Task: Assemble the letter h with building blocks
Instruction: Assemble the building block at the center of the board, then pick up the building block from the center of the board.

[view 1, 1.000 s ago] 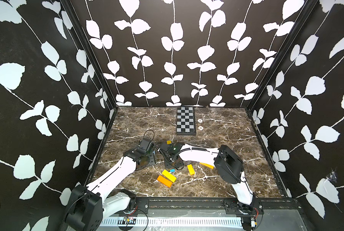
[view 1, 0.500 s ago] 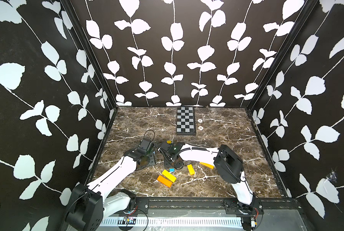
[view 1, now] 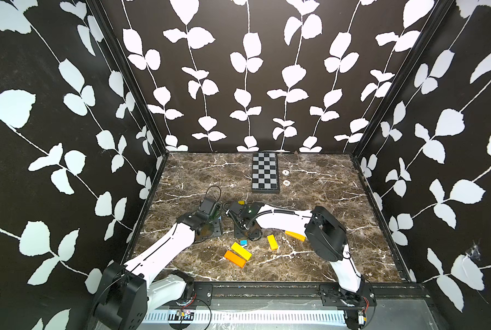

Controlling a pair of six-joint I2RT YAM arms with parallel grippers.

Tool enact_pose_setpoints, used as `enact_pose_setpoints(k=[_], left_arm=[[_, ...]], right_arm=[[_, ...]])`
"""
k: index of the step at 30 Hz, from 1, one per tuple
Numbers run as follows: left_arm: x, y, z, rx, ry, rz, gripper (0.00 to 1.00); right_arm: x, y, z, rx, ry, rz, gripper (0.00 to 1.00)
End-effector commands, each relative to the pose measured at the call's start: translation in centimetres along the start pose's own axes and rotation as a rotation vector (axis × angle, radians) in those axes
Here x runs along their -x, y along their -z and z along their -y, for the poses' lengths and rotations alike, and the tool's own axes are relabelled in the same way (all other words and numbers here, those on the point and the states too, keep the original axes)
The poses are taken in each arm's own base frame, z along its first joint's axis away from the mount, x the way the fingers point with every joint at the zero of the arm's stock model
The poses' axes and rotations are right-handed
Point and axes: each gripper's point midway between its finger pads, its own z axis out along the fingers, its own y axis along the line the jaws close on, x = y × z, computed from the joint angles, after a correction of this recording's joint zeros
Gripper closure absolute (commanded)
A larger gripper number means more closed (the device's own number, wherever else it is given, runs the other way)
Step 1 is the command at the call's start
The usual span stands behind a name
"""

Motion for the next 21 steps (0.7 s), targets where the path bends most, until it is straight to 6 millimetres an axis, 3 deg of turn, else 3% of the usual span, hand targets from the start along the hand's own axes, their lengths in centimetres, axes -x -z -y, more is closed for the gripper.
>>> enact_pose_setpoints(k=[1,3,6,12,18,21], left_arm=[[0.1,0.5,-0.1,-0.002,-0.010,-0.002,0.35],[0.2,0.6,0.0,-0.005,-0.010,0.000,0.35],[0.2,0.8,0.2,-0.015,-0.009,0.001,0.35],[0.4,1.0,0.4,-0.024,-0.006,0.002,0.35],[0.5,1.2,0.7,-0.039,0.011,0.004,0.35],[0.5,1.0,1.1,-0.056,0.014,-0.004,0.34]], right_arm=[[-0.6,-2.5,2.0,-0.082,-0.042,-0.034,0.73],[-0.5,-2.2,2.0,-0.078,-0.047,-0.023,0.68],[-0.2,-1.7,1.9,-0.068,-0.046,-0.007,0.44],[0.5,0.5,1.5,-0.050,-0.002,0.035,0.34],[2.0,5.2,2.1,-0.069,0.075,0.134,0.29],[3.0,8.0,4.0,-0.101,0.100,0.194,0.29]])
